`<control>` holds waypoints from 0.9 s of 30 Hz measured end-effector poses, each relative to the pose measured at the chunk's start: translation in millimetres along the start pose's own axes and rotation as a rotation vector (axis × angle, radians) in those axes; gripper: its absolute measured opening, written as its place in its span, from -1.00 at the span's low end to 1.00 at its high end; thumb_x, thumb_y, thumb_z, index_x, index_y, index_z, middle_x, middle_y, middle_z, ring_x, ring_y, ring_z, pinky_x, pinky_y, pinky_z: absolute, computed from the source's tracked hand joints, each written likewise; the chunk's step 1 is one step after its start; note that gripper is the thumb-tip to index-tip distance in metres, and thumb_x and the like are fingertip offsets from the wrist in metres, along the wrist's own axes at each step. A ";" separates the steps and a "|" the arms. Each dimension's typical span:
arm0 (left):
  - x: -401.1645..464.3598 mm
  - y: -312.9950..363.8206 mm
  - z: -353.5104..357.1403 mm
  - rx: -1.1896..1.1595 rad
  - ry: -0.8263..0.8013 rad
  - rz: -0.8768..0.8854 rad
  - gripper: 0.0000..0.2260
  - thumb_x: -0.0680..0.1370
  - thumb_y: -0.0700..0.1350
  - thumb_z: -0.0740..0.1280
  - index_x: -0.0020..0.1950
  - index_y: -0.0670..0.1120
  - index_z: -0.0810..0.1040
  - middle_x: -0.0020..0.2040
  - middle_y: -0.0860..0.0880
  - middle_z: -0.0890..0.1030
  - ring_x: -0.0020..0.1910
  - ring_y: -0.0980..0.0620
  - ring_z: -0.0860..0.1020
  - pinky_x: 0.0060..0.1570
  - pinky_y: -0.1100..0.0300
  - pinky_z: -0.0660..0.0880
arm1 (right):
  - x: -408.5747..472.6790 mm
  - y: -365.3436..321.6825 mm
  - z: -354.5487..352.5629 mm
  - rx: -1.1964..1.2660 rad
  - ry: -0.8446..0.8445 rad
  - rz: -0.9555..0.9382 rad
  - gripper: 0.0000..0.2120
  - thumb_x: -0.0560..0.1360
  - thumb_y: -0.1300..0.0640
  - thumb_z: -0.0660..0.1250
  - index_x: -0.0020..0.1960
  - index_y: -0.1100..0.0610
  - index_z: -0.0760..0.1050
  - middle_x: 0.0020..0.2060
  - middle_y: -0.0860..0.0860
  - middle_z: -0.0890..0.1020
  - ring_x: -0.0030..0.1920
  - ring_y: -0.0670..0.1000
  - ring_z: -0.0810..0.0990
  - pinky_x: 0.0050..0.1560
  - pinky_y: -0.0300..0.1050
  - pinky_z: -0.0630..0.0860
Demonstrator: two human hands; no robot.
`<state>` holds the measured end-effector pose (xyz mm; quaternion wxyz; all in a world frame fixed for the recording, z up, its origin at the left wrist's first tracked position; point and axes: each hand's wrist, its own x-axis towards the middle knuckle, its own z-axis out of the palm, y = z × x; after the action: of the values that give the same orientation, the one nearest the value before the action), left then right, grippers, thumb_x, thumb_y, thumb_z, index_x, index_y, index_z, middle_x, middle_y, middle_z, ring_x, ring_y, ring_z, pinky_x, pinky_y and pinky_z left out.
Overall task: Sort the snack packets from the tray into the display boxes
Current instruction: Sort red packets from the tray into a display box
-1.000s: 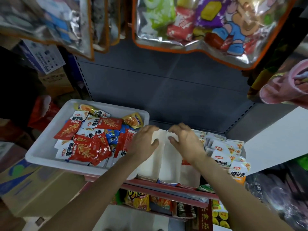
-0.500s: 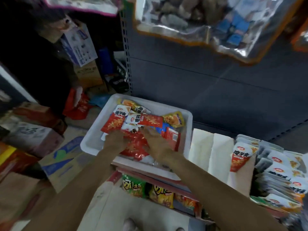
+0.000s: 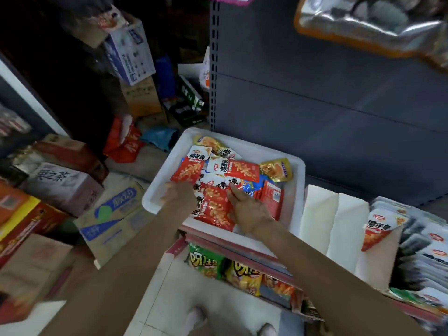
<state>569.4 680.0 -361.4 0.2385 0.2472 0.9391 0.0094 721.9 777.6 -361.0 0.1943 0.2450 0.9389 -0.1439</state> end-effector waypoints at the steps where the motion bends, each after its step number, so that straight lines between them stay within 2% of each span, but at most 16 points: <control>1: -3.7 1.1 -2.6 0.054 0.040 0.026 -0.57 0.56 -0.13 0.28 0.38 -0.23 0.29 0.30 -0.26 0.39 0.23 -0.17 0.46 0.07 0.07 0.46 | -1.9 1.7 -4.1 0.080 -0.020 -0.002 -0.38 0.61 0.01 0.14 0.55 0.06 -0.09 0.51 -0.14 -0.23 0.50 0.01 0.11 0.42 0.07 0.27; 5: -20.7 2.5 -21.6 -0.035 0.180 0.033 -0.64 0.58 -0.15 0.27 0.34 -0.21 0.35 0.30 -0.20 0.38 0.21 -0.14 0.48 0.15 0.04 0.44 | -12.6 13.2 -15.0 0.385 0.019 -0.042 -0.43 0.60 0.02 0.19 0.53 0.08 0.07 0.53 0.00 0.04 0.49 0.04 0.15 0.46 -0.11 0.13; 6: -24.3 5.1 -25.1 -0.066 0.230 0.092 -0.70 0.58 -0.16 0.26 0.29 -0.20 0.40 0.25 -0.18 0.44 0.18 -0.13 0.50 0.12 0.05 0.45 | -16.4 16.0 -17.0 0.440 0.067 -0.035 -0.43 0.59 0.02 0.21 0.53 0.06 0.09 0.52 0.02 0.12 0.48 0.04 0.18 0.45 -0.12 0.13; 9: -37.2 21.4 -28.9 -0.197 0.246 0.347 -0.84 0.58 -0.14 0.27 0.09 -0.19 0.52 -0.04 -0.16 0.59 -0.04 -0.09 0.55 -0.12 0.13 0.41 | -29.2 20.8 -29.0 0.690 0.182 -0.015 -0.42 0.56 0.01 0.27 0.51 0.01 0.14 0.45 0.01 0.28 0.42 0.02 0.30 0.41 -0.08 0.26; 12: -54.9 48.3 -32.4 -0.361 0.254 0.620 -0.88 0.56 -0.12 0.32 -0.04 -0.16 0.56 -0.24 -0.06 0.53 -0.19 -0.07 0.51 -0.25 0.21 0.30 | -41.6 30.6 -45.3 0.795 0.316 -0.062 -0.49 0.54 0.13 0.31 0.45 0.04 0.26 0.30 0.01 0.49 0.26 -0.03 0.47 0.27 -0.12 0.43; 14: -68.7 72.0 -35.2 -0.428 0.258 0.750 -0.90 0.54 -0.16 0.34 -0.07 -0.18 0.58 -0.28 0.02 0.49 -0.24 -0.03 0.49 -0.34 0.36 0.24 | -54.5 43.0 -55.7 0.780 0.442 -0.058 -0.64 0.53 0.21 0.30 0.32 0.09 0.42 0.12 0.01 0.59 0.08 -0.01 0.56 0.13 -0.11 0.49; 16: -79.3 98.0 -34.7 -0.515 0.288 0.795 -0.91 0.53 -0.17 0.34 -0.04 -0.18 0.58 -0.26 0.04 0.50 -0.26 0.04 0.48 -0.33 0.43 0.27 | -71.4 59.2 -63.2 0.777 0.583 -0.006 -0.74 0.51 0.23 0.30 0.19 0.09 0.52 0.01 -0.02 0.63 -0.02 -0.03 0.59 0.06 -0.11 0.50; 19: -97.9 140.6 -28.4 -0.633 0.340 0.807 -0.89 0.54 -0.16 0.33 0.04 -0.15 0.53 -0.20 0.07 0.52 -0.23 0.13 0.50 -0.21 0.37 0.38 | -102.3 94.3 -64.2 0.858 0.762 0.087 -0.77 0.48 0.28 0.32 0.09 0.08 0.55 -0.18 -0.03 0.63 -0.16 0.01 0.58 -0.01 0.01 0.54; 22: -111.8 183.2 -14.3 -0.687 0.232 0.848 -0.78 0.52 -0.19 0.34 0.15 -0.18 0.49 -0.10 0.01 0.55 -0.14 0.06 0.56 -0.03 0.27 0.46 | -138.1 135.8 -64.8 0.922 0.905 0.187 -0.86 0.46 0.24 0.34 -0.02 0.04 0.53 -0.27 -0.01 0.60 -0.23 0.10 0.58 -0.12 0.15 0.58; 25: -120.0 218.9 9.5 -0.572 0.139 0.905 -0.71 0.50 -0.20 0.36 0.20 -0.21 0.47 0.07 -0.11 0.58 0.06 -0.04 0.56 0.14 0.12 0.45 | -172.2 175.3 -71.9 0.883 1.025 0.271 -0.86 0.47 0.29 0.34 -0.10 0.06 0.48 -0.31 -0.11 0.57 -0.27 0.00 0.54 -0.18 -0.05 0.52; 27: -126.9 237.6 24.8 -0.472 0.110 0.927 -0.70 0.51 -0.19 0.34 0.23 -0.21 0.47 0.15 -0.13 0.56 0.17 -0.06 0.52 0.20 0.09 0.40 | -191.3 196.8 -76.1 0.815 1.055 0.317 -0.86 0.48 0.29 0.34 -0.08 0.07 0.49 -0.30 -0.08 0.57 -0.23 0.02 0.55 -0.17 -0.10 0.45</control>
<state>786.8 826.6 -294.9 0.2087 0.5758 0.7144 0.3384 954.9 893.1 -244.9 -0.3780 0.4703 0.7318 -0.3168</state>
